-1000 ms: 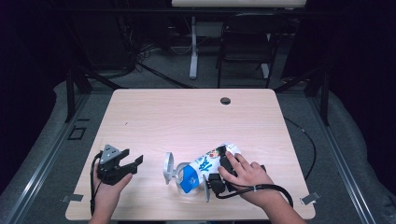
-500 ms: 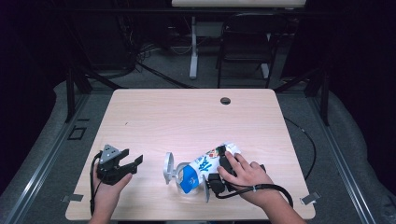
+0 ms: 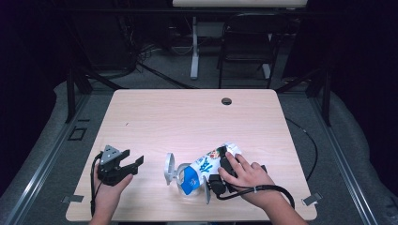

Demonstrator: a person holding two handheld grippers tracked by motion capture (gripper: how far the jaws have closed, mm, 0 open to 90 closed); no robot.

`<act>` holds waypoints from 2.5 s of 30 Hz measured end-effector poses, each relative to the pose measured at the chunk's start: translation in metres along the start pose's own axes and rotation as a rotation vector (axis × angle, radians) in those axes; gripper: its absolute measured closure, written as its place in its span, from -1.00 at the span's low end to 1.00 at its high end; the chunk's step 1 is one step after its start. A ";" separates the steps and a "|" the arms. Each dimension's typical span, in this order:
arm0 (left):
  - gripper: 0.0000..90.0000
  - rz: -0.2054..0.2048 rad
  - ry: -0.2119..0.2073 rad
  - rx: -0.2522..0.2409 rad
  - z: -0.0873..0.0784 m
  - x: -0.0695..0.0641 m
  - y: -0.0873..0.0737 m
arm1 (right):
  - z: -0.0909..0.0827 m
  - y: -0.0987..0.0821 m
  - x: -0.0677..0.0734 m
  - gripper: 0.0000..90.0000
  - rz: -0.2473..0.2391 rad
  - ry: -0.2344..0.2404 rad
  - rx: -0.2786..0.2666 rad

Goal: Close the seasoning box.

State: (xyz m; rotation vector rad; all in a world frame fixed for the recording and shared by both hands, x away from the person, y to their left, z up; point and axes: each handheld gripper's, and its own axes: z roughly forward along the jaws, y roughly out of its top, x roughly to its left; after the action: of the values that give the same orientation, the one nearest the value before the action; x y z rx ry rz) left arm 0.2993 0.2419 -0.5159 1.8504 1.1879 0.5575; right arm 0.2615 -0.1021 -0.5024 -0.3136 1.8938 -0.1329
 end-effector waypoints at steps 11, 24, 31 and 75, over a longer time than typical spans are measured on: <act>-0.17 -0.005 -0.002 -0.001 0.000 0.000 0.000 | -0.001 0.001 -0.001 0.06 -0.008 -0.001 0.002; -0.17 0.000 -0.001 0.003 0.001 0.000 -0.001 | -0.001 0.001 -0.001 0.06 -0.007 0.000 -0.003; -0.17 -0.004 -0.001 0.002 0.001 0.000 -0.001 | -0.001 0.001 -0.001 0.06 -0.014 -0.003 -0.005; -0.17 -0.002 0.000 0.003 0.002 0.000 -0.001 | -0.003 0.001 -0.003 0.07 -0.041 -0.007 0.009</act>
State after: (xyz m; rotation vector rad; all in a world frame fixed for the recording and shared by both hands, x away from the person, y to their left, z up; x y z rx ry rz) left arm 0.3002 0.2414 -0.5182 1.8516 1.1906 0.5547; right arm 0.2597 -0.1000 -0.4989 -0.3464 1.8796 -0.1676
